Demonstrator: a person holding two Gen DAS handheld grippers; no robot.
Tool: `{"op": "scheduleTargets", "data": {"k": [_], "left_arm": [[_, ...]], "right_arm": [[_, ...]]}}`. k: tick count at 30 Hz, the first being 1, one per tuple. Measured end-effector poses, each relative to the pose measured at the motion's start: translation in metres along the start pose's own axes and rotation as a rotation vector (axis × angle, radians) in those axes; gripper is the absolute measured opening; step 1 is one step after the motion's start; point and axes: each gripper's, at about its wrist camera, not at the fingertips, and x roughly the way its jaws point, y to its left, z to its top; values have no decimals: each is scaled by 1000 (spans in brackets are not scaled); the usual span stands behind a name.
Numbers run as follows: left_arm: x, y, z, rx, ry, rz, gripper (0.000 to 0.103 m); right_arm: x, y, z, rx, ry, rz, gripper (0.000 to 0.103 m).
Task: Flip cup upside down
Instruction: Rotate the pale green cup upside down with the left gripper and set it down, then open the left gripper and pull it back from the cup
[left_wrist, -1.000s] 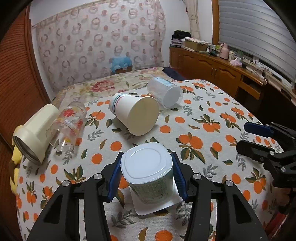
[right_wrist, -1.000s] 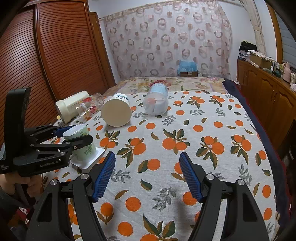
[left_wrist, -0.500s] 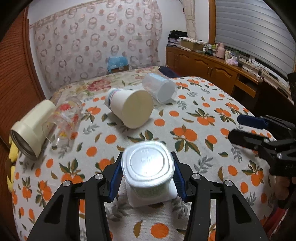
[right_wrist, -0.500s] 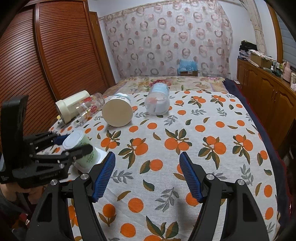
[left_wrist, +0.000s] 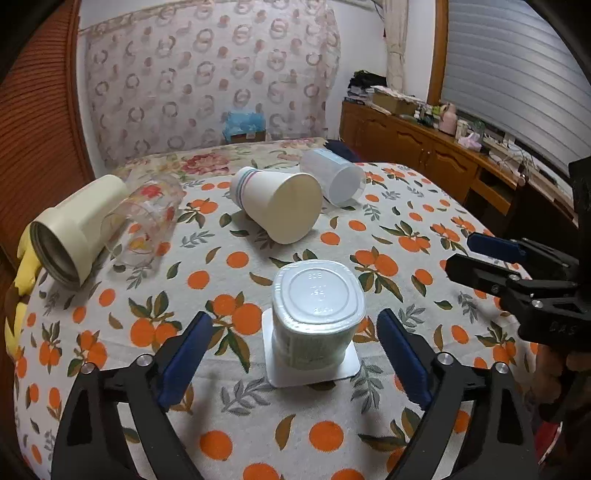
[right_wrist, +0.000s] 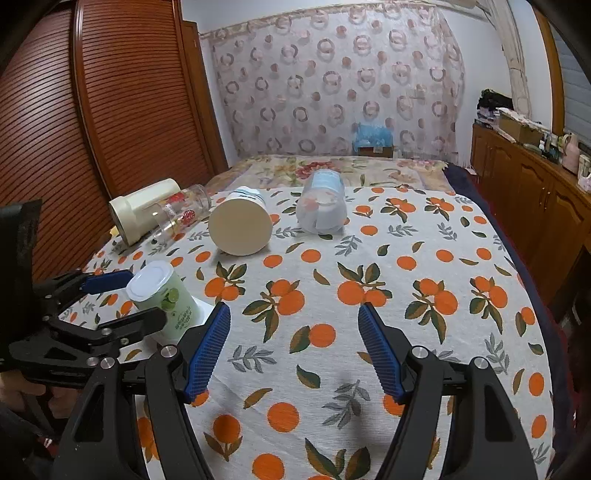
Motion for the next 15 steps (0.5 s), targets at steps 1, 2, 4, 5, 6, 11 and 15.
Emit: {"op": "scheduleTargets", "data": {"k": [1, 2, 4, 5, 6, 11, 15], "left_arm": [[-2, 2, -1, -8, -5, 2, 95], [-5, 3, -2, -14, -12, 5, 95], [-9, 6, -4, -21, -16, 24, 95], [-11, 8, -5, -24, -17, 36, 95], [-13, 10, -5, -28, -18, 44, 95], [-21, 21, -9, -54, -23, 89, 95], [-29, 27, -12, -64, -29, 112, 95]], "right_arm": [[0, 1, 0, 3, 0, 2, 74], [0, 1, -1, 5, -2, 3, 74], [-1, 3, -2, 6, -8, -5, 78], [-1, 4, -2, 9, -13, -6, 85], [-1, 4, -3, 14, -19, -7, 88], [-3, 12, -8, 24, -28, -33, 101], [-6, 17, -11, 43, -35, -39, 101]]}}
